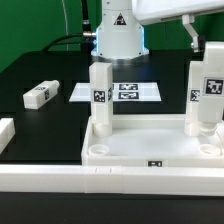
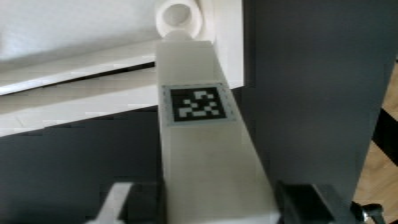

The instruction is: Assemble desk

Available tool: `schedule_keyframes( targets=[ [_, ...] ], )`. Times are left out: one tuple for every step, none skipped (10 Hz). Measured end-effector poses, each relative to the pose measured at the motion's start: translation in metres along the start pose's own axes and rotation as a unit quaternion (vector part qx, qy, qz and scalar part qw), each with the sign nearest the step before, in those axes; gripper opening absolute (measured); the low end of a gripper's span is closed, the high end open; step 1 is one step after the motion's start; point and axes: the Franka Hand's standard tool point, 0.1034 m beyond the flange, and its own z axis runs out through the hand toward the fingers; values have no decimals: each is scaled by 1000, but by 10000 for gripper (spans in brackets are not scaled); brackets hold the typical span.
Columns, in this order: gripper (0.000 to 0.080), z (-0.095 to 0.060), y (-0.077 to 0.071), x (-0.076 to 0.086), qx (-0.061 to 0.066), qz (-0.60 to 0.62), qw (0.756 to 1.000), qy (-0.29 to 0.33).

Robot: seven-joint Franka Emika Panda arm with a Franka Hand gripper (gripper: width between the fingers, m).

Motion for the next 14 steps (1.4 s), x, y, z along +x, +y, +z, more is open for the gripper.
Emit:
schedule_keyframes(
  targets=[
    [292, 0, 0, 0, 0, 0, 1000, 0],
    [292, 1, 0, 0, 0, 0, 1000, 0],
    [292, 4, 0, -2, -2, -3, 1000, -2],
    [292, 8, -1, -1, -3, -5, 1000, -3],
    [292, 11, -3, 1, -3, -7, 1000, -3],
    [292, 14, -2, 1, -5, -7, 1000, -4],
    [292, 18, -1, -2, -6, -7, 1000, -7],
    [292, 20, -1, -4, -7, -8, 1000, -9],
    [292, 23, -4, -7, -7, -8, 1000, -11],
    [292, 26, -5, -9, -8, -10, 1000, -14],
    [292, 28, -6, -12, -8, -11, 1000, -16],
    [292, 30, -5, -13, -9, -11, 1000, -16],
    [292, 31, -4, -13, -10, -11, 1000, -17],
    [292, 32, -4, -14, -10, -11, 1000, -18]
  ],
)
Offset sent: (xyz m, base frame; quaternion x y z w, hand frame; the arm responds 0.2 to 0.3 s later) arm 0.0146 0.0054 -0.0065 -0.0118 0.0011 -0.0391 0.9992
